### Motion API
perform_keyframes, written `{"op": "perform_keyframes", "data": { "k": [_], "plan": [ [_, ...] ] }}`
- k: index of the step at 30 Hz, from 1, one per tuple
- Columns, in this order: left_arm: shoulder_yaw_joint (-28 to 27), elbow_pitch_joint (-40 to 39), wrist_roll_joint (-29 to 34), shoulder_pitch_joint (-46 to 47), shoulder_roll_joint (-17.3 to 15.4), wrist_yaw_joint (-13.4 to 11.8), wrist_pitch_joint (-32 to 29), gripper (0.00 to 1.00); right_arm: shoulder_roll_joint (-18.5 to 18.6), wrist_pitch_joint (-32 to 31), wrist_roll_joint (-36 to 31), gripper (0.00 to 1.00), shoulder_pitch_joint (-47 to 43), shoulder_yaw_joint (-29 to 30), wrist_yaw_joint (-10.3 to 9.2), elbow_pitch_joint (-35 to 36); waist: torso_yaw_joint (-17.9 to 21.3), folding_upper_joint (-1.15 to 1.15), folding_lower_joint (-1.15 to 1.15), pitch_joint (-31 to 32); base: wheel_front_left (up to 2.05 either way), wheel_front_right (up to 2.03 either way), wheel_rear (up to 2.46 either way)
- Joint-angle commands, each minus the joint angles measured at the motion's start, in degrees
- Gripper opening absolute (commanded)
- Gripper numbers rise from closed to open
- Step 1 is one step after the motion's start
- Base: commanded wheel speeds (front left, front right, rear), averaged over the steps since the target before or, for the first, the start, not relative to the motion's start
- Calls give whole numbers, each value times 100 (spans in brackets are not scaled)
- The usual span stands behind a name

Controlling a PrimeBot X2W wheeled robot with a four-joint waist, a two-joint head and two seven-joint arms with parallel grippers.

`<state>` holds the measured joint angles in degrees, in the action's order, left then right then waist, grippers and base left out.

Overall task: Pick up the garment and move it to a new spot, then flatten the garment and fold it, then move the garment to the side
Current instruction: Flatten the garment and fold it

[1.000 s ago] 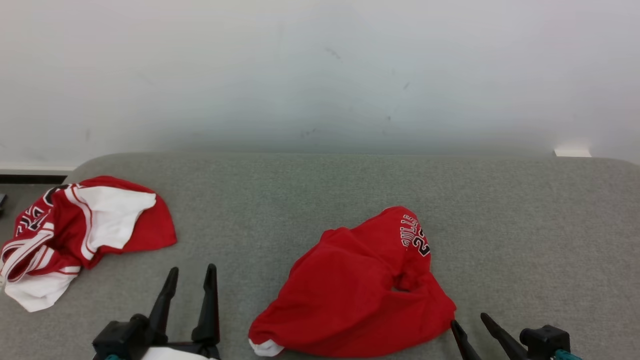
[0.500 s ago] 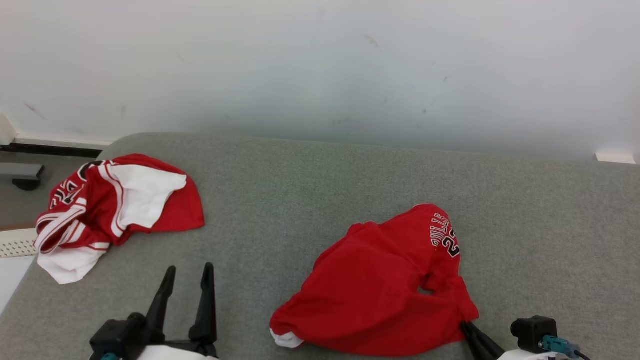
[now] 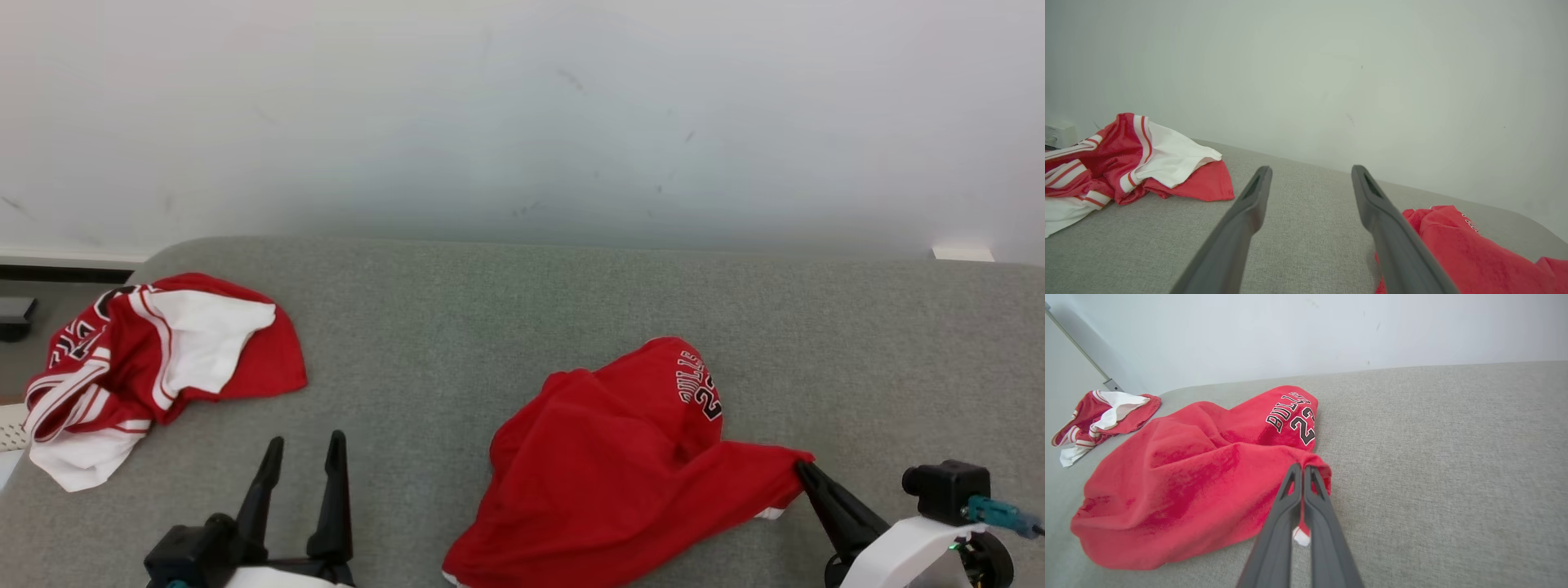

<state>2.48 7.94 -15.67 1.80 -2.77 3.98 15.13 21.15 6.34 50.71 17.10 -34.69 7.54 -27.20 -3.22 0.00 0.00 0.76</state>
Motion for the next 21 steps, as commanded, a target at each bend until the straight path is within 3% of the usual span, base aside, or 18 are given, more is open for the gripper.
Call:
{"op": "perform_keyframes", "data": {
  "k": [1,6,11,16,21],
  "plan": [
    [23,-32,-63,-65,-21,-18,3,100,134,-191,104,0,-86,35,-10,255,22,0,0,16,0,0,0],
    [153,-13,-160,33,-21,-16,3,100,508,-1061,254,0,160,177,-11,1060,-99,0,0,-25,0,0,0],
    [267,-27,-202,169,-21,-28,3,100,447,-1690,521,0,639,343,-11,1111,-387,0,0,-183,0,0,0],
    [433,-22,-318,311,-21,-62,3,100,230,-2513,629,0,1506,287,-11,328,-772,0,0,-463,0,0,0],
    [580,2,-429,459,-21,-65,3,100,-74,-2957,514,0,2244,55,-11,-975,-1068,0,0,-703,0,0,0]
  ]
}}
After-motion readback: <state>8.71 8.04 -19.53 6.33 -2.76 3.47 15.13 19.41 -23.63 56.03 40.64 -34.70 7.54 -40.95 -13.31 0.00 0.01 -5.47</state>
